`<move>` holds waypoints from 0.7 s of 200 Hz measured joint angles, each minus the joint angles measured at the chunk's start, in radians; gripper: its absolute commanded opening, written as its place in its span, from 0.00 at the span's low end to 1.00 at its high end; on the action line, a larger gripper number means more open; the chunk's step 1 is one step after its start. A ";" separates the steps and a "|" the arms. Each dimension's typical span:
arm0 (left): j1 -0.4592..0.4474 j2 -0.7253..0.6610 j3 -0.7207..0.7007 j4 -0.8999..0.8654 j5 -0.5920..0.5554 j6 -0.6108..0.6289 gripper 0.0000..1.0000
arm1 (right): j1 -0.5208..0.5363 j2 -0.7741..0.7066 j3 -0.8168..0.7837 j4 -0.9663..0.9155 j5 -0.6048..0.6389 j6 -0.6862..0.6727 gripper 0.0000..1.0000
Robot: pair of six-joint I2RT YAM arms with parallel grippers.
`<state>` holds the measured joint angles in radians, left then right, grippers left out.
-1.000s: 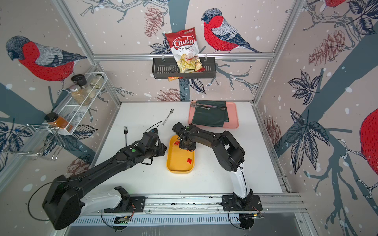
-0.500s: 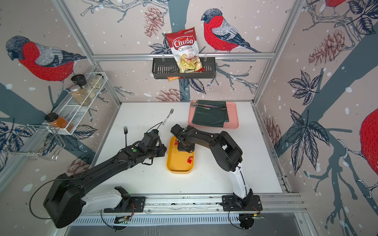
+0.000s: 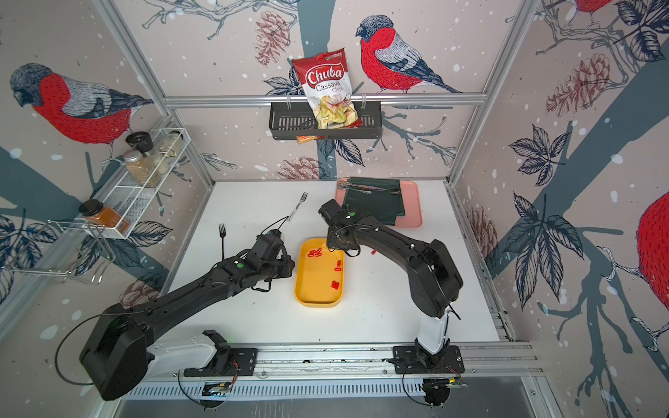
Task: Take the screw protection sleeves out of the storage box
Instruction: Pick up the screw protection sleeve from the storage box, then place the screw protection sleeve at the center of the board.
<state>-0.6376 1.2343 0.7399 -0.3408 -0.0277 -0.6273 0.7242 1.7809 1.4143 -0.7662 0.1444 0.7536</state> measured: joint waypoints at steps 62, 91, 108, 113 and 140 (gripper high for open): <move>0.000 0.011 0.000 0.019 0.000 0.000 0.29 | -0.186 -0.123 -0.292 0.026 0.001 -0.099 0.08; 0.000 0.019 0.000 0.021 0.000 -0.001 0.29 | -0.179 -0.087 -0.363 0.075 -0.017 -0.103 0.10; 0.000 0.021 0.000 0.021 0.000 -0.001 0.29 | -0.177 -0.068 -0.370 0.097 -0.018 -0.104 0.11; 0.000 0.021 0.000 0.021 -0.001 -0.001 0.29 | -0.177 -0.065 -0.370 0.105 -0.018 -0.104 0.12; 0.000 0.021 0.000 0.022 -0.001 -0.005 0.29 | -0.183 -0.049 -0.359 0.133 -0.018 -0.122 0.12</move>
<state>-0.6376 1.2549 0.7395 -0.3191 -0.0288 -0.6319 0.5407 1.7317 1.0554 -0.6331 0.1268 0.6315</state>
